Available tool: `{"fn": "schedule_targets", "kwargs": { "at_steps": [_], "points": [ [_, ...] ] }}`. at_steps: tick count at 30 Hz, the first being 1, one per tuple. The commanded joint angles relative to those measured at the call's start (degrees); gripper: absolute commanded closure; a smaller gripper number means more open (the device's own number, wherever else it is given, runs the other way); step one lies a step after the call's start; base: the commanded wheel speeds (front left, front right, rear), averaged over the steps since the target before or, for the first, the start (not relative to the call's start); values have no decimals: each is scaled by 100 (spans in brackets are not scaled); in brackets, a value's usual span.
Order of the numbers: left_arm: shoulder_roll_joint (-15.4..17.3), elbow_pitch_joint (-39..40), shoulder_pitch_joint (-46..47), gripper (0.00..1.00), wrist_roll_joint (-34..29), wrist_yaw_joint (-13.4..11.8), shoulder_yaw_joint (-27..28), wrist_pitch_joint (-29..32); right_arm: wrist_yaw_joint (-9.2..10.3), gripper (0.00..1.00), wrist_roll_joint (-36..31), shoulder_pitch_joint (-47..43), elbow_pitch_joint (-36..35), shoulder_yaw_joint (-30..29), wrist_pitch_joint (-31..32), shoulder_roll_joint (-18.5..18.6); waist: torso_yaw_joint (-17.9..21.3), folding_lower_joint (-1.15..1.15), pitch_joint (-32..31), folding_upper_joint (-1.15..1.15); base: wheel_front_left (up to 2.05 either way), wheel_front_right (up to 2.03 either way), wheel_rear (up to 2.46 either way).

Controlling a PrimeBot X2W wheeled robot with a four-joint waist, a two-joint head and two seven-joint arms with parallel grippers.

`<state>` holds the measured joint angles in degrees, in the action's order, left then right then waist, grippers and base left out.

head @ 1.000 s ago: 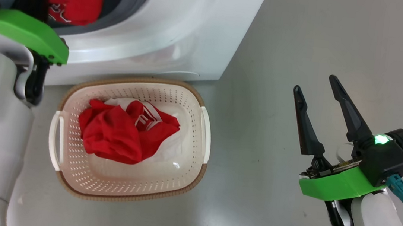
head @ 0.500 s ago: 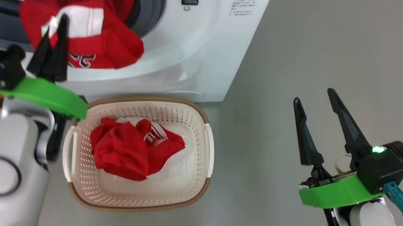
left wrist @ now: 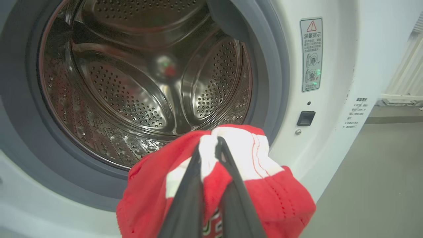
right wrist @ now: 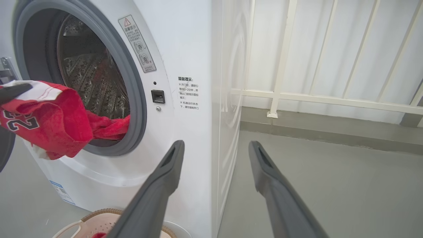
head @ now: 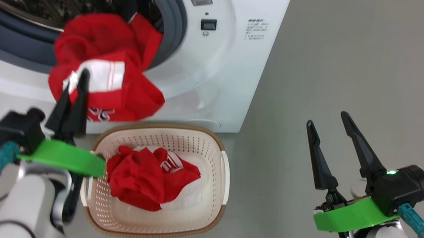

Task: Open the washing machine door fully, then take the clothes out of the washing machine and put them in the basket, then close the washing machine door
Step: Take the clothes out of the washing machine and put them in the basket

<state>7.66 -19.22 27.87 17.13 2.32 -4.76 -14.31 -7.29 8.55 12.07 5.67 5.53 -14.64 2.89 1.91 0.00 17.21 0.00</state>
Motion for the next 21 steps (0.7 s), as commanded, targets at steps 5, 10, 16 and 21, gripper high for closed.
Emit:
{"fn": "schedule_targets", "kwargs": {
  "at_steps": [5, 10, 16, 21],
  "points": [
    [37, 440, -435, 100, -19, 47, 217, -69, -20, 0, 43, -161, -103, 97, -36, -2, -39, 0, -366, 0, 0, 0, 0],
    [-39, 675, -773, 100, 15, 33, 151, -68, -20, 0, 50, -266, -109, 112, -36, -2, -44, 0, -568, 0, 0, 0, 0],
    [-30, 956, -1042, 100, 152, 2, 183, 67, -20, 0, 80, -360, -130, 77, -36, -2, -73, 0, -687, 0, 0, 0, 0],
    [-33, 1359, -1219, 100, 128, -136, 162, 214, -20, 0, 89, -375, -169, 58, -36, -2, -105, 0, -672, 0, 0, 0, 0]
  ]
}}
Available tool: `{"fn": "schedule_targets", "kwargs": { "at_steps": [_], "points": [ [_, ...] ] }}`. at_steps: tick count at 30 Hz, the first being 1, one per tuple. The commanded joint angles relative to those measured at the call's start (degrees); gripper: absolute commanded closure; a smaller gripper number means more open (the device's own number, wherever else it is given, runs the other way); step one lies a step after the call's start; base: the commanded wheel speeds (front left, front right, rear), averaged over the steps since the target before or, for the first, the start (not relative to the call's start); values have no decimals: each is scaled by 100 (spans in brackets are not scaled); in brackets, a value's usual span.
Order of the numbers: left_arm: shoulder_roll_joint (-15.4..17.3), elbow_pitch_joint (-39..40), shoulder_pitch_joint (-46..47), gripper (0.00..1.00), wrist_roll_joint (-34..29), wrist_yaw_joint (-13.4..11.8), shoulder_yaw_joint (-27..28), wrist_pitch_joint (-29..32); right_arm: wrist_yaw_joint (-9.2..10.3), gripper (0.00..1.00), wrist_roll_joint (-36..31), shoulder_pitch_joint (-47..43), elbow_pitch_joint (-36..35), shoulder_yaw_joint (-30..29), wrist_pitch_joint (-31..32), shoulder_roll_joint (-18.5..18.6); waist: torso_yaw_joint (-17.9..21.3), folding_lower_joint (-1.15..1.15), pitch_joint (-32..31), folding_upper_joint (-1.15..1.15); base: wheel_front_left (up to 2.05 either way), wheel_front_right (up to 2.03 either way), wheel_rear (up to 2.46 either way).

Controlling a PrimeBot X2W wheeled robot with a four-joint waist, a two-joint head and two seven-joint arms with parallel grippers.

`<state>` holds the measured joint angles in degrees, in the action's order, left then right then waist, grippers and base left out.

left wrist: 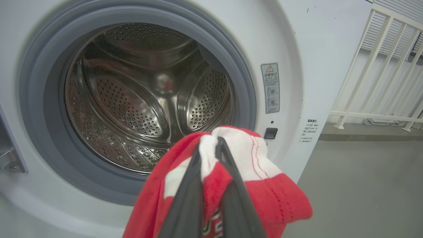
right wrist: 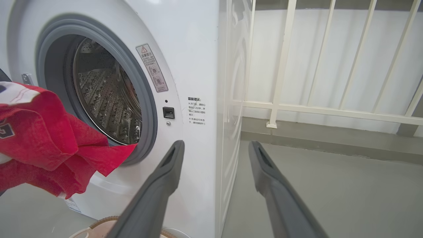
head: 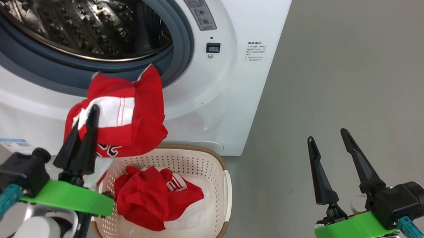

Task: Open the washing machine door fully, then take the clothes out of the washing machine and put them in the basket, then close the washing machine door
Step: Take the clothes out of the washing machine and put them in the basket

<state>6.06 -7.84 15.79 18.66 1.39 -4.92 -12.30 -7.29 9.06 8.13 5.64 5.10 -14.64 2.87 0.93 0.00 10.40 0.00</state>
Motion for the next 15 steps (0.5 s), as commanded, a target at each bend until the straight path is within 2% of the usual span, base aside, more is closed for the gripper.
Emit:
{"fn": "schedule_targets", "kwargs": {
  "at_steps": [1, 9, 15],
  "points": [
    [121, 299, -46, 100, -26, -68, 169, 43, -20, 0, 42, 17, -176, 96, -36, 0, -12, 0, 16, 0, 0, 0, 0],
    [69, 475, -214, 100, 38, -158, 117, 175, -20, 0, 73, 81, -209, 152, -36, 0, 66, 0, 151, 0, 0, 0, 0],
    [-11, -11, -65, 100, 160, -116, 25, 181, -20, 0, 87, 148, -197, 131, -36, 0, 127, 0, 363, 0, 0, 0, 0]
  ]
}}
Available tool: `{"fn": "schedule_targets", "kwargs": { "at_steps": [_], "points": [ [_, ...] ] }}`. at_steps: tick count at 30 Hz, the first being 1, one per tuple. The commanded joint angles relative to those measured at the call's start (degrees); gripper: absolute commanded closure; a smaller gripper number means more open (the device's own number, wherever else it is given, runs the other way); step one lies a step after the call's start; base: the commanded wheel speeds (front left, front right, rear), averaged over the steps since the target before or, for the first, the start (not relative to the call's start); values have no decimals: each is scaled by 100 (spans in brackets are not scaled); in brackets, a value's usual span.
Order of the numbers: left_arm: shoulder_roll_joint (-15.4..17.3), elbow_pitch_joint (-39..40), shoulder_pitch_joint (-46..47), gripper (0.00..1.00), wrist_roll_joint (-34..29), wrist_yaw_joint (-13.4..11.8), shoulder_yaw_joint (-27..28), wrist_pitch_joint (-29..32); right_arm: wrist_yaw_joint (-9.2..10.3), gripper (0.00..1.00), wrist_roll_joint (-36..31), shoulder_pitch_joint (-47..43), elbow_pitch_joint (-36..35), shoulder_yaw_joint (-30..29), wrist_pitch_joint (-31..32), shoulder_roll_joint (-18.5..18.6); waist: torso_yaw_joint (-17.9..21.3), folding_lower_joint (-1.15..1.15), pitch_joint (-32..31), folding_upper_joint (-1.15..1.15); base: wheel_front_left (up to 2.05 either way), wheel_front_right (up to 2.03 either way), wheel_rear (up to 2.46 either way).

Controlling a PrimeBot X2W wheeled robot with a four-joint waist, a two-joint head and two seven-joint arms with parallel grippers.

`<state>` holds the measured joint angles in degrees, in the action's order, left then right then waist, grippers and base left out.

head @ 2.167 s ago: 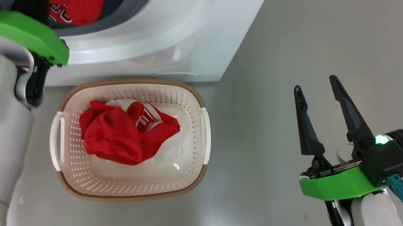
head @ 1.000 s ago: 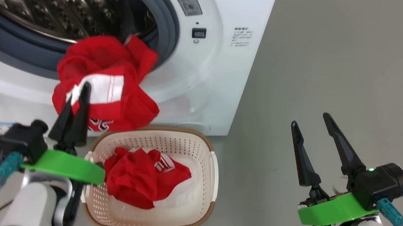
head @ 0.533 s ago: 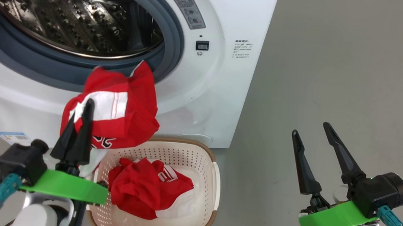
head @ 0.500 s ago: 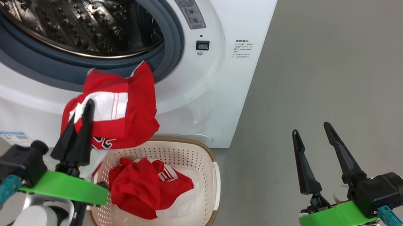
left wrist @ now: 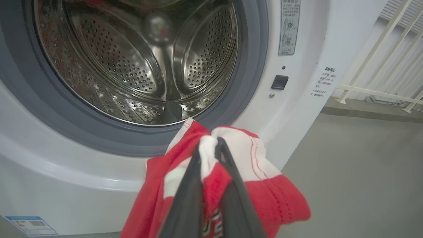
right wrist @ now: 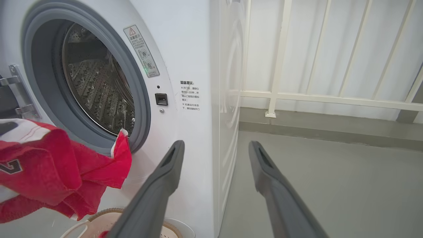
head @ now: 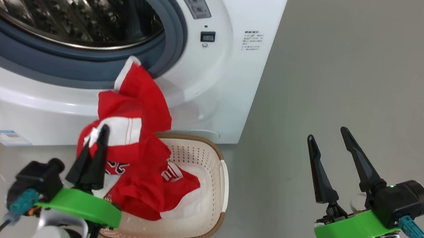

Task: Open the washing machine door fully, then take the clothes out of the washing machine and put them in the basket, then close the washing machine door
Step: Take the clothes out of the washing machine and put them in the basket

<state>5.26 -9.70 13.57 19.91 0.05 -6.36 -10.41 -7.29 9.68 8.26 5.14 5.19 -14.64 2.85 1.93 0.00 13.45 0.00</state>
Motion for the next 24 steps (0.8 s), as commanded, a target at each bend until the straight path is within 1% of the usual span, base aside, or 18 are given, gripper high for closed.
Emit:
{"fn": "schedule_targets", "kwargs": {
  "at_steps": [1, 2, 8, 17, 20, 24],
  "points": [
    [52, 53, 204, 100, 63, 35, 150, -12, -20, 0, 25, 153, -151, 130, -36, 3, 36, 0, 103, 0, 0, 0, 0],
    [22, -233, 318, 100, 99, 69, 99, -27, -20, 0, 27, 191, -164, 139, -36, 3, 44, 0, 201, 0, 0, 0, 0],
    [-90, -1290, 749, 100, 193, 182, -114, -115, -20, 0, -8, 344, -177, 172, -36, 3, 52, 0, 537, 0, 0, 0, 0],
    [-202, -3116, 1569, 100, 355, 224, -299, -349, -20, 0, -41, 590, -185, 244, -36, 3, 130, 0, 1096, 0, 0, 0, 0],
    [-216, -3673, 1844, 100, 342, 191, -401, -373, -20, 0, -24, 674, -177, 302, -36, 3, 199, 0, 1297, 0, 0, 0, 0],
    [-225, -4375, 2243, 100, 388, 232, -493, -360, -20, 0, 6, 782, -177, 337, -36, 3, 289, 0, 1573, 0, 0, 0, 0]
  ]
}}
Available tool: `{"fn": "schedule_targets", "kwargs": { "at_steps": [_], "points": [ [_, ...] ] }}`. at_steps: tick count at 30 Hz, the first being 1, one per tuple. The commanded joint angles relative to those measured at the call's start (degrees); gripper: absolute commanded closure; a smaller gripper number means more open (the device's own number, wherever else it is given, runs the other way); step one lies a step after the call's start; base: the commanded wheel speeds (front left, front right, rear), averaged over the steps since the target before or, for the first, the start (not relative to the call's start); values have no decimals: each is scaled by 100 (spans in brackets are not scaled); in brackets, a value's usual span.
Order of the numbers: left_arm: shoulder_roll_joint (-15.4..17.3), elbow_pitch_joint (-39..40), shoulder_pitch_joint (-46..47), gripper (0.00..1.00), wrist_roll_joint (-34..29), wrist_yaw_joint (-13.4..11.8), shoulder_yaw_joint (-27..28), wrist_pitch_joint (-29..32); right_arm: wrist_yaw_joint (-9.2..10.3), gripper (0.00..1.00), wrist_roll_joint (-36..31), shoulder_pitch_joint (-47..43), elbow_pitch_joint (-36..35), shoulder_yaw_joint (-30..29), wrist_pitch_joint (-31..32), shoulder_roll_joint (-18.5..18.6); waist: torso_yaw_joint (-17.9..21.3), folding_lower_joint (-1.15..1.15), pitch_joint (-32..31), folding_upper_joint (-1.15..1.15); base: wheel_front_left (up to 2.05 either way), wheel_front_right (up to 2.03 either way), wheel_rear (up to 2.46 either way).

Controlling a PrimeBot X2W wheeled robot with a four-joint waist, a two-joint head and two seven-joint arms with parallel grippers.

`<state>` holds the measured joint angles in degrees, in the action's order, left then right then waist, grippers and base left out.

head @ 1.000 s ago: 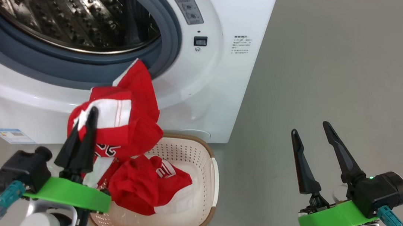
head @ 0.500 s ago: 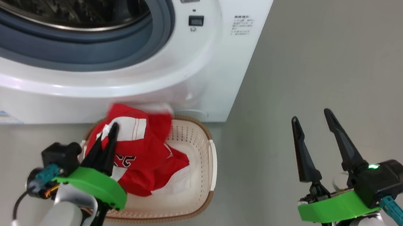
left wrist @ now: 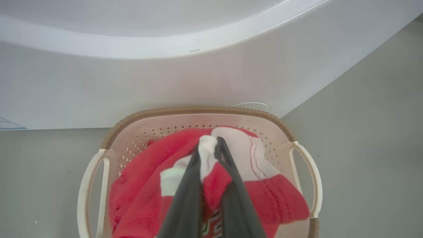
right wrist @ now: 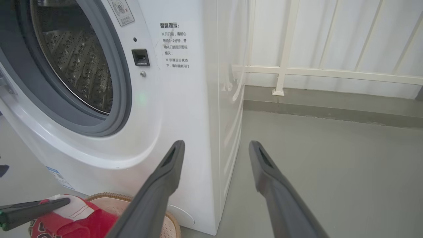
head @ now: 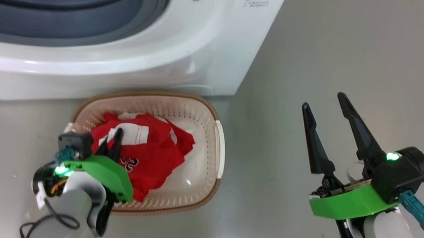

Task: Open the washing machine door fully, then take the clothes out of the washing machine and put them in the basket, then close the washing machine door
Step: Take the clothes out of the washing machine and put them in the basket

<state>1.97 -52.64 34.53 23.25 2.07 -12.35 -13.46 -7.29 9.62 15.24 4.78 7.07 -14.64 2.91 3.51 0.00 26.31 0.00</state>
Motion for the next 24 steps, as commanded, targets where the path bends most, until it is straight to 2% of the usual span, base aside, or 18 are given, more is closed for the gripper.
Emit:
{"fn": "schedule_targets", "kwargs": {
  "at_steps": [1, 10, 20, 21, 22, 23, 24],
  "points": [
    [102, -251, 240, 100, 81, 52, 102, -36, -20, 0, 20, 114, -141, 166, -36, -3, 159, 0, 353, 0, 0, 0, 0],
    [204, -1483, 888, 100, 161, 72, 84, 138, -20, 0, 69, 432, -173, 262, -36, -3, 403, 0, 831, 0, 0, 0, 0],
    [387, -1959, 1139, 100, 208, 77, 60, 275, -20, 0, 148, 590, -185, 397, -36, -3, 626, 0, 1117, 0, 0, 0, 0],
    [396, -1979, 1147, 90, 212, 73, 56, 278, -20, 0, 154, 590, -175, 400, -36, -3, 641, 0, 1127, 0, 0, 0, 0],
    [397, -1997, 1153, 28, 225, 65, 59, 279, -20, 0, 158, 590, -164, 397, -36, -3, 653, 0, 1132, 0, 0, 0, 0],
    [397, -2012, 1160, 0, 233, 53, 58, 276, -20, 0, 161, 590, -155, 392, -36, -3, 659, 0, 1135, 0, 0, 0, 0],
    [395, -2025, 1166, 0, 236, 45, 52, 271, -20, 0, 161, 589, -145, 379, -36, -3, 659, 0, 1134, 0, 0, 0, 0]
  ]
}}
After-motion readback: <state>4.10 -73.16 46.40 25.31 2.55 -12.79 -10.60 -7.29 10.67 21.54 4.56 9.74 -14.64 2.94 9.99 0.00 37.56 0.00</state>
